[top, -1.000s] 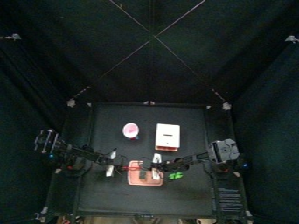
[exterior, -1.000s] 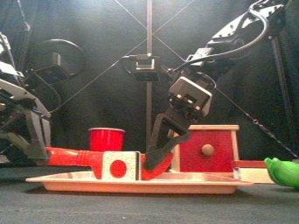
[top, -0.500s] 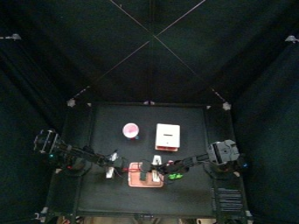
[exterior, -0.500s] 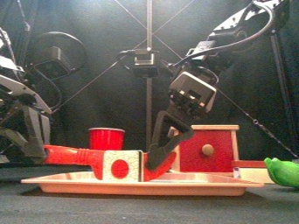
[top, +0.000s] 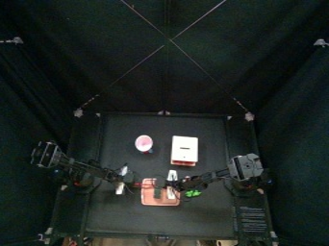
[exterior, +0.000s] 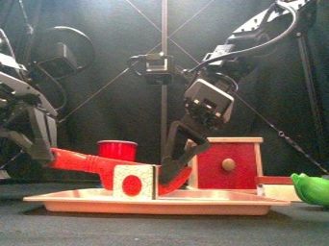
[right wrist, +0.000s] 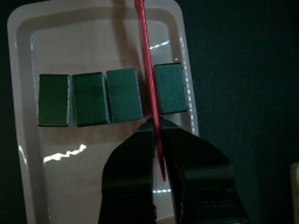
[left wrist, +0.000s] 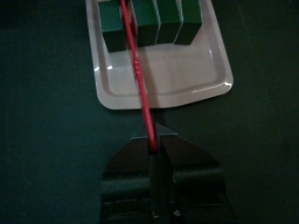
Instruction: Cut sushi roll
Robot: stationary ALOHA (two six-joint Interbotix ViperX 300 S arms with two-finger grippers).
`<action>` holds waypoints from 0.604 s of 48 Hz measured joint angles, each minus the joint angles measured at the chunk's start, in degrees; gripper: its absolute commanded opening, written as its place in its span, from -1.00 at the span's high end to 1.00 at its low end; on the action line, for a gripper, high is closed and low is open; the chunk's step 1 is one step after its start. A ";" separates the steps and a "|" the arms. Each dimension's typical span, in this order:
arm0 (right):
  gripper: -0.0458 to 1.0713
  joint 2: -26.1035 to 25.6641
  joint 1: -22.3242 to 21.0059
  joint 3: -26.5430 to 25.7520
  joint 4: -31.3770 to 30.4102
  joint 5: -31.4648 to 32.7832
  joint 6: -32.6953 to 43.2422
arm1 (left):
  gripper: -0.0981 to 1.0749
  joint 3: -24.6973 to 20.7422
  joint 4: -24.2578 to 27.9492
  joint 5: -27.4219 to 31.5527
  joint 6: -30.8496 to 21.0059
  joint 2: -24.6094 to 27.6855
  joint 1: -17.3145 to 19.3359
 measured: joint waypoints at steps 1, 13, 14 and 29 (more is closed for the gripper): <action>0.19 -0.18 0.09 0.00 0.00 0.09 0.00 | 0.28 0.09 0.09 0.00 0.00 -0.70 0.00; 0.18 -3.69 0.79 0.09 0.18 1.67 0.35 | 0.28 0.79 0.18 0.00 -0.09 -7.65 -0.18; 0.18 -3.96 0.79 0.09 0.18 1.76 0.26 | 0.28 0.79 0.18 0.00 -0.09 -8.00 -0.18; 0.18 -5.63 1.05 0.09 0.70 2.02 0.26 | 0.28 1.76 0.00 -0.62 -0.09 -9.14 -0.35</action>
